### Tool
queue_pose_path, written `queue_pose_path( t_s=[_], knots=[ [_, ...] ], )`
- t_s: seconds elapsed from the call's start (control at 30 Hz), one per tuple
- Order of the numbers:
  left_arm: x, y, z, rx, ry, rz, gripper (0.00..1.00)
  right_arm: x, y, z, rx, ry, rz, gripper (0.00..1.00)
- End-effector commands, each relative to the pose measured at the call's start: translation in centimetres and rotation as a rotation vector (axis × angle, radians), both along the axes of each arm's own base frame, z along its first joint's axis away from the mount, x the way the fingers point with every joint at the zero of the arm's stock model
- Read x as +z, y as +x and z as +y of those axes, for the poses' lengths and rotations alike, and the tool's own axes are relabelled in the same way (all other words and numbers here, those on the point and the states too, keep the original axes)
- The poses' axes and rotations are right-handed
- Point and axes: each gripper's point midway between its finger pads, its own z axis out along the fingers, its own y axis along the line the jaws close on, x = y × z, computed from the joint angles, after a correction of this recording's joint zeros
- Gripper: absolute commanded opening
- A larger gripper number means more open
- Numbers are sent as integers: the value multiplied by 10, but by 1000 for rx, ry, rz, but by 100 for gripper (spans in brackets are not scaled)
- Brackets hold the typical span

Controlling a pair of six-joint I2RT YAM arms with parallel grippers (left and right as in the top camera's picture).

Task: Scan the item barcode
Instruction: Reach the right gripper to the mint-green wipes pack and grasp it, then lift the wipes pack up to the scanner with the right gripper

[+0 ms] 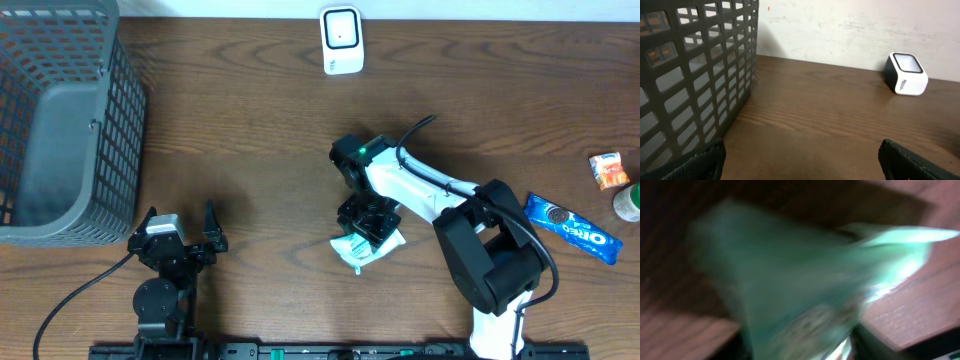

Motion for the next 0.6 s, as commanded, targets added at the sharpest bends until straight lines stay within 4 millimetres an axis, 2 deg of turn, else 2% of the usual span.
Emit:
queue_pose_path(
  t_s=[0.0, 0.07, 0.2, 0.27, 0.33, 0.4, 0.5, 0.57],
  knots=[
    [-18, -1, 2, 7, 10, 52, 98, -21, 1, -14, -32, -90, 7, 13],
    [-18, -1, 2, 7, 10, 52, 98, -18, 6, -12, -31, -83, -8, 1],
    [-18, -1, 2, 7, 10, 52, 98, -6, 23, 2, 39, 1, -47, 1],
    [-18, -1, 2, 7, 10, 52, 98, 12, 38, 19, 124, 121, -84, 1],
    [-18, -1, 2, 7, 10, 52, 98, 37, 55, 47, 293, 333, -155, 1],
    [-18, -1, 2, 7, 10, 52, 98, 68, 67, 80, 547, 615, -261, 2],
    [-18, -1, 2, 7, 10, 52, 98, 124, 58, 118, 903, 1092, -433, 1],
    [-18, -1, 2, 7, 10, 52, 98, 150, 55, 126, 1014, 1301, -554, 1]
  ],
)
